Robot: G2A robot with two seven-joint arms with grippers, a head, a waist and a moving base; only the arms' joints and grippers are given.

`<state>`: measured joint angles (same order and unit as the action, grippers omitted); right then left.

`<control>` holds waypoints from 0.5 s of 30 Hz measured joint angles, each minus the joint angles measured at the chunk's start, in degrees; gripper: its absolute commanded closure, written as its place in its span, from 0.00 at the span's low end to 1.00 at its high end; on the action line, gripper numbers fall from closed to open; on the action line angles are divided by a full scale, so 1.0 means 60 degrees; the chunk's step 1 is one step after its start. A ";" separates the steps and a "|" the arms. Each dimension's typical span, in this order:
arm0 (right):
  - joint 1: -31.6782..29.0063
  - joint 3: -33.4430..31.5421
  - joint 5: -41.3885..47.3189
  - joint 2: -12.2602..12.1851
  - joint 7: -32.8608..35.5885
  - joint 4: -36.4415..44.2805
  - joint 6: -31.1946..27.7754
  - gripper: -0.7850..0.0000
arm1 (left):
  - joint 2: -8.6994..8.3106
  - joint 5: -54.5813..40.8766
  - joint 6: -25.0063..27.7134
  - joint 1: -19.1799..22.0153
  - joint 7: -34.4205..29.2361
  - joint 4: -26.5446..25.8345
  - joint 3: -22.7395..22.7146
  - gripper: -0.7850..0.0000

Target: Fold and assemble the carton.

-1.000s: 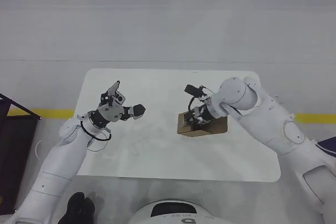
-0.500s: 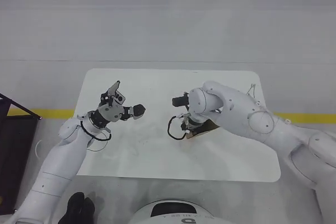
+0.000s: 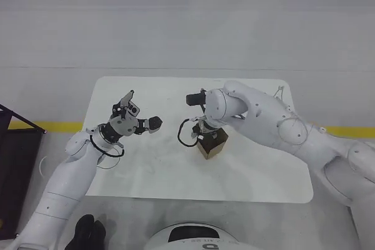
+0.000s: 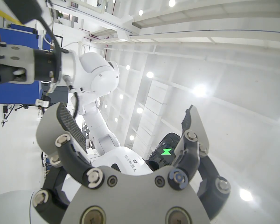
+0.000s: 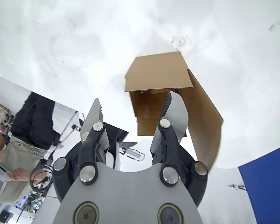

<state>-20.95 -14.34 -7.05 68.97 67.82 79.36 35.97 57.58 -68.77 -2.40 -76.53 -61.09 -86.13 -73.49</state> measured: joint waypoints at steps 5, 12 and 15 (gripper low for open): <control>-0.1259 -0.2133 0.0145 -0.1252 -0.1424 0.2163 0.0041 0.29 | 0.0000 0.0000 0.0000 0.0000 0.0000 0.0000 0.0000 0.00; -0.5533 -0.6816 0.1467 -0.2970 -0.3747 0.4839 -0.1908 0.11 | 0.0000 0.0000 0.0000 0.0000 0.0000 0.0000 0.0000 0.00; -0.7562 -0.8530 0.2814 -0.3223 -0.4780 0.4713 -0.3029 0.00 | 0.0000 0.0000 0.0000 0.0000 0.0000 0.0000 0.0000 0.00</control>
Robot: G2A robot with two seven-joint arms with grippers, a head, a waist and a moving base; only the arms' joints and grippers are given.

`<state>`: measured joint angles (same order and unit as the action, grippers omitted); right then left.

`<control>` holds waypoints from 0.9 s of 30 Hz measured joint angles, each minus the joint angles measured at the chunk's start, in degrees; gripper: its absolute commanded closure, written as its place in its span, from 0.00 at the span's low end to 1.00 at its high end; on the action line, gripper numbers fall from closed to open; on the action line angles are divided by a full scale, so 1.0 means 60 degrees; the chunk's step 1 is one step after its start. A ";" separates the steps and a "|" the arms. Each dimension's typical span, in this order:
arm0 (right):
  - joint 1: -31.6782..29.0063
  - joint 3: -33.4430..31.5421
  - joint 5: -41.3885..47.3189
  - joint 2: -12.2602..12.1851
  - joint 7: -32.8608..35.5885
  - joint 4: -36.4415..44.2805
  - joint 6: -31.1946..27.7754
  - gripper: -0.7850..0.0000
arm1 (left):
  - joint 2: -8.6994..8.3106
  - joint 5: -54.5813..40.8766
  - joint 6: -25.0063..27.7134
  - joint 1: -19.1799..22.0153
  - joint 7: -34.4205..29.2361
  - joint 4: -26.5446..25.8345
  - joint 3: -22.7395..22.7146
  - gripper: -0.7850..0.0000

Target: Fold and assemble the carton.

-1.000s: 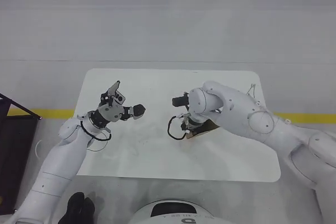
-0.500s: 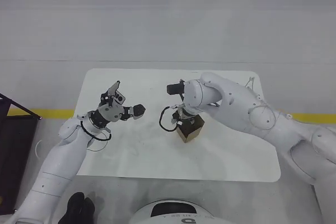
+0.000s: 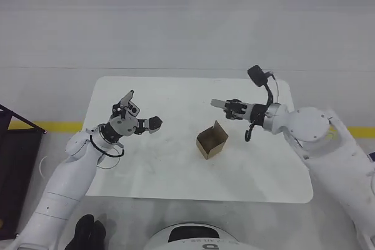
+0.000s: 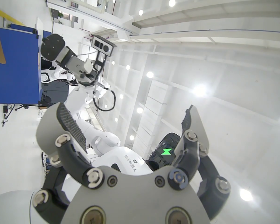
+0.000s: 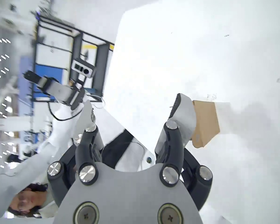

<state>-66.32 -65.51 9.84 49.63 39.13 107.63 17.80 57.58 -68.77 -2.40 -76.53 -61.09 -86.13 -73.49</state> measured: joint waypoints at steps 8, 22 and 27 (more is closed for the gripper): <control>-0.0751 -0.0549 0.0706 -0.0019 -0.0211 -0.0109 -0.0252 0.00 | 0.0000 0.0000 0.0000 0.0000 0.0000 0.0000 0.0000 0.00; -0.1524 -0.0315 -0.1576 -0.0241 0.2188 -0.0282 -0.2898 0.51 | 0.0000 0.0000 0.0000 0.0000 0.0000 0.0000 0.0000 0.00; -0.1590 -0.0086 -0.2124 -0.0239 0.2497 -0.0269 -0.3201 0.57 | 0.0000 0.0000 0.0000 0.0000 0.0000 0.0000 0.0000 0.00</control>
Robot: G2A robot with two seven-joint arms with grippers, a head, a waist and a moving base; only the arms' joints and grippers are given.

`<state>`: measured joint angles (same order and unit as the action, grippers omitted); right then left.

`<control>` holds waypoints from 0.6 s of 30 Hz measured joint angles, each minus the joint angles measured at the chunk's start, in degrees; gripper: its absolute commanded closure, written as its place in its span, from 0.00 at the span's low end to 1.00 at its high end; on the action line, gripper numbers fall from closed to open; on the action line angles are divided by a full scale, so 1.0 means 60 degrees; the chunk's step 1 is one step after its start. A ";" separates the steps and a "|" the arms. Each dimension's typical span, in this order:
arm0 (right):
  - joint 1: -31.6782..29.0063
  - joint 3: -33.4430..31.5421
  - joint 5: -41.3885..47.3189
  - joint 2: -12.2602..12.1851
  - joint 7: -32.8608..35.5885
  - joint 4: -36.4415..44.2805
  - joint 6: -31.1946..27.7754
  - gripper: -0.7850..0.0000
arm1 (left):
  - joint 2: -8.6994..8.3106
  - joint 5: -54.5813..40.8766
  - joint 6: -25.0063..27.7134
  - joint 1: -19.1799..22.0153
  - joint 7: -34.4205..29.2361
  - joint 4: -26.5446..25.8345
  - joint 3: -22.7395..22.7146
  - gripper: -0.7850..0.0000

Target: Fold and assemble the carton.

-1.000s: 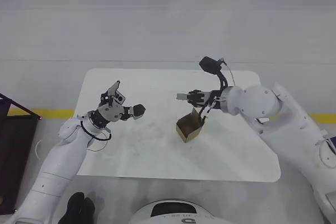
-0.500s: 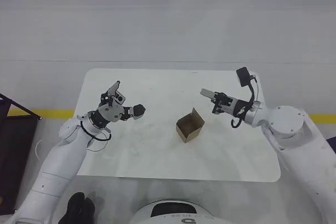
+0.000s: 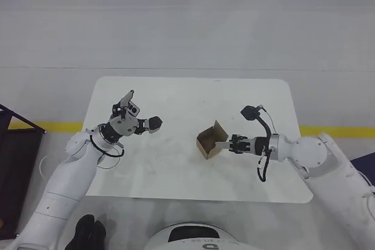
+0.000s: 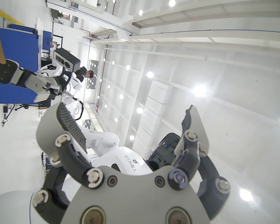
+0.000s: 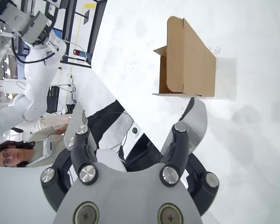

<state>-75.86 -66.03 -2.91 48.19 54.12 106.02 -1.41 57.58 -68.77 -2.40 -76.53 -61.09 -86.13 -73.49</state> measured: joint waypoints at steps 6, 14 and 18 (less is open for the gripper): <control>0.0426 0.1017 -0.1959 0.0197 -0.0663 -0.0120 0.1762 0.55 | 0.0000 0.0000 0.0000 0.0000 0.0000 0.0000 0.0000 0.00; 0.1358 0.1581 -0.2461 0.0450 -0.0754 -0.0838 0.2284 0.81 | 0.0000 0.0000 0.0000 0.0000 0.0000 0.0000 0.0000 0.00; 0.2081 0.1636 -0.2570 0.0569 -0.0608 -0.1480 0.2314 0.84 | 0.0000 0.0000 0.0000 0.0000 0.0000 0.0000 0.0000 0.00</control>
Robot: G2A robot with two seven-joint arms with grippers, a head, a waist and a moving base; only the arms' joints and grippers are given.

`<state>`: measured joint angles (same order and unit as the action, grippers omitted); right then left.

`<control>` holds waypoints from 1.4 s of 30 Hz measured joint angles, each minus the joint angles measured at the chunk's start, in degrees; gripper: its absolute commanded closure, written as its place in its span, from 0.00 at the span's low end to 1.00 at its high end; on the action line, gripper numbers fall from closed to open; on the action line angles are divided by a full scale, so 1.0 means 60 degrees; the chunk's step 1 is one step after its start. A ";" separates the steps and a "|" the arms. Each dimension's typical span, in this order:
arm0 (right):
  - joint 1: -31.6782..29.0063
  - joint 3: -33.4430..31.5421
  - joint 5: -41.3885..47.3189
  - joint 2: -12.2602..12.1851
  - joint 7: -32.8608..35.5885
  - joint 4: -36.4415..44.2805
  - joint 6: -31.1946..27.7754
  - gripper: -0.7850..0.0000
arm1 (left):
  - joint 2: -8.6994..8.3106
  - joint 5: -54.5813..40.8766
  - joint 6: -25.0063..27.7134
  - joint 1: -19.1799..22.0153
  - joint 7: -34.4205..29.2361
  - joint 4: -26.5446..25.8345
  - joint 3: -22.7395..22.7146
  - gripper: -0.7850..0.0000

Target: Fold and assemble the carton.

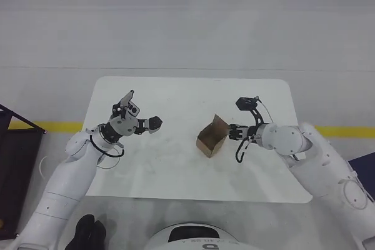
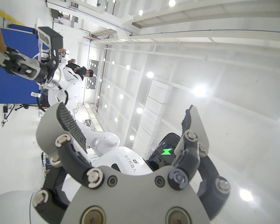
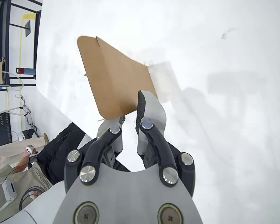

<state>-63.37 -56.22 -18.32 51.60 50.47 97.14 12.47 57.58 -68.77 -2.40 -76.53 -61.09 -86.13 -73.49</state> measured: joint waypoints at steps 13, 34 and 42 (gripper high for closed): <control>0.1868 0.0962 -0.0177 0.0557 0.0311 -0.1055 0.0152 0.75 | 0.0000 0.0000 0.0000 0.0000 0.0000 0.0000 0.0000 0.00; -0.1013 -0.1799 0.2082 -0.0019 0.0428 -0.0971 -0.1703 1.00 | 0.0000 0.0000 0.0000 0.0000 0.0000 0.0000 0.0000 0.00; 0.0139 -0.0622 0.2403 0.0379 0.0354 -0.2126 -0.1848 1.00 | 0.0000 0.0000 0.0000 0.0000 0.0000 0.0000 0.0000 0.00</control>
<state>-62.53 -59.95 -3.91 53.88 52.59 84.38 1.39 57.58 -68.77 -2.40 -76.53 -61.09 -86.13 -73.49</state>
